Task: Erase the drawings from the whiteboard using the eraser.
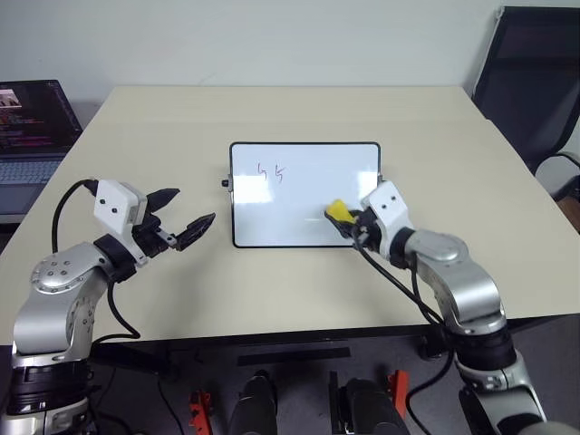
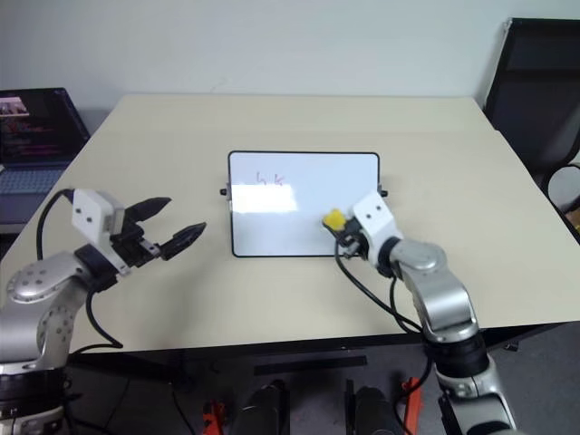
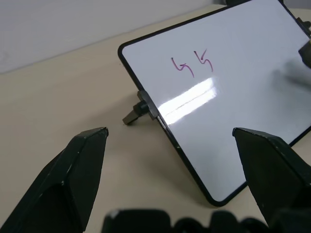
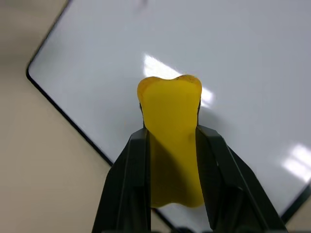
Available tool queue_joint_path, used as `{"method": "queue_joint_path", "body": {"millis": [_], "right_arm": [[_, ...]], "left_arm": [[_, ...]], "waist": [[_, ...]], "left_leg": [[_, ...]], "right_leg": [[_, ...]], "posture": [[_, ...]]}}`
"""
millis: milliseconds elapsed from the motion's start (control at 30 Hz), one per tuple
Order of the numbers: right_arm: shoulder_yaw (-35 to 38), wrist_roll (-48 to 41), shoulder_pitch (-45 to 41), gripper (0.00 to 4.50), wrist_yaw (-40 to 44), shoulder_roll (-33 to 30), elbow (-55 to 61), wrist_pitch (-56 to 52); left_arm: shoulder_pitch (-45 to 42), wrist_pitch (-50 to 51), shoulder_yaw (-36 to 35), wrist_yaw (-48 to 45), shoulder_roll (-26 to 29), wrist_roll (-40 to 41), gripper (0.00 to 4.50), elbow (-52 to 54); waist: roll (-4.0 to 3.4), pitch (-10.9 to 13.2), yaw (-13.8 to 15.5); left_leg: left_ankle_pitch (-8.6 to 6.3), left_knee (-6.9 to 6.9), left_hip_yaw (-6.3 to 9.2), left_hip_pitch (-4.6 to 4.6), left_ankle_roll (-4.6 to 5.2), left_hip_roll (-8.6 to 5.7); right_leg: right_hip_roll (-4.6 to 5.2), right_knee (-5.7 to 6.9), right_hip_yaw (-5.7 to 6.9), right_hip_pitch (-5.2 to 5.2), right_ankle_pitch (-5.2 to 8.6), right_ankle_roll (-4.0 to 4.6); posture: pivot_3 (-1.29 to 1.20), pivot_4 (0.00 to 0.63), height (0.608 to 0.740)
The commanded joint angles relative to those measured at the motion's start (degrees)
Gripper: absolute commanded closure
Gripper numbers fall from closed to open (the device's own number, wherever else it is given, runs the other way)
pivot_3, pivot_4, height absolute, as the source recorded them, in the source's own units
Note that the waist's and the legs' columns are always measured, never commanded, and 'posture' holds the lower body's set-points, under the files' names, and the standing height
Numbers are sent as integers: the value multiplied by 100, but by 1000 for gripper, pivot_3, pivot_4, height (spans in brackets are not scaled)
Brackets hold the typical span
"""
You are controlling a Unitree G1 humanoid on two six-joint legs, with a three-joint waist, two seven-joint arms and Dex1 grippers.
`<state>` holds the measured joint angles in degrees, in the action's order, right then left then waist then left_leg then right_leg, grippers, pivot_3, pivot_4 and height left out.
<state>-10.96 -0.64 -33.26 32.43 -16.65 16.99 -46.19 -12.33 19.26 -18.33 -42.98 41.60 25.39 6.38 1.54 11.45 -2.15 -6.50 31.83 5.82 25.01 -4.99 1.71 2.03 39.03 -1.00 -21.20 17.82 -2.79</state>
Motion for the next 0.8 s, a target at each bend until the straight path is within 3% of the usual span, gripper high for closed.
{"method": "queue_joint_path", "body": {"millis": [33, 267, 500, 800], "right_arm": [[-475, 219, -655, 3533, 86, 20, -741, 616], [-852, 533, -2259, 3533, -49, 610, -3024, 1845], [-1396, 1386, -3422, 3533, -246, 752, -5152, 3380], [-1960, 2089, -4146, 3533, 677, 746, -6602, 4173]], "left_arm": [[-251, -187, -75, -37, 154, -80, 0, -25], [-607, -252, 58, -114, 165, -164, 0, -238], [-614, -259, 151, -176, 155, -225, 0, -200], [-549, -276, 205, -154, 113, -231, 0, -137]], "waist": [[0, 0, -2], [-1, 1, -15], [-1, 1, -17], [0, 1, -46]], "left_leg": [[0, 0, 0, 0, 0, 0], [0, -1, -2, 2, 0, 0], [0, -10, -2, 2, -1, 0], [0, -5, 3, -3, -1, 2]], "right_leg": [[0, -2, 0, 0, 0, 0], [-1, 1, -1, -1, -14, 16], [-2, -2, 0, -4, -15, 21], [-7, 8, 0, -2, -16, 20]], "posture": [[0, 150, 740], [0, 150, 740], [0, 150, 740], [0, 150, 740]]}}
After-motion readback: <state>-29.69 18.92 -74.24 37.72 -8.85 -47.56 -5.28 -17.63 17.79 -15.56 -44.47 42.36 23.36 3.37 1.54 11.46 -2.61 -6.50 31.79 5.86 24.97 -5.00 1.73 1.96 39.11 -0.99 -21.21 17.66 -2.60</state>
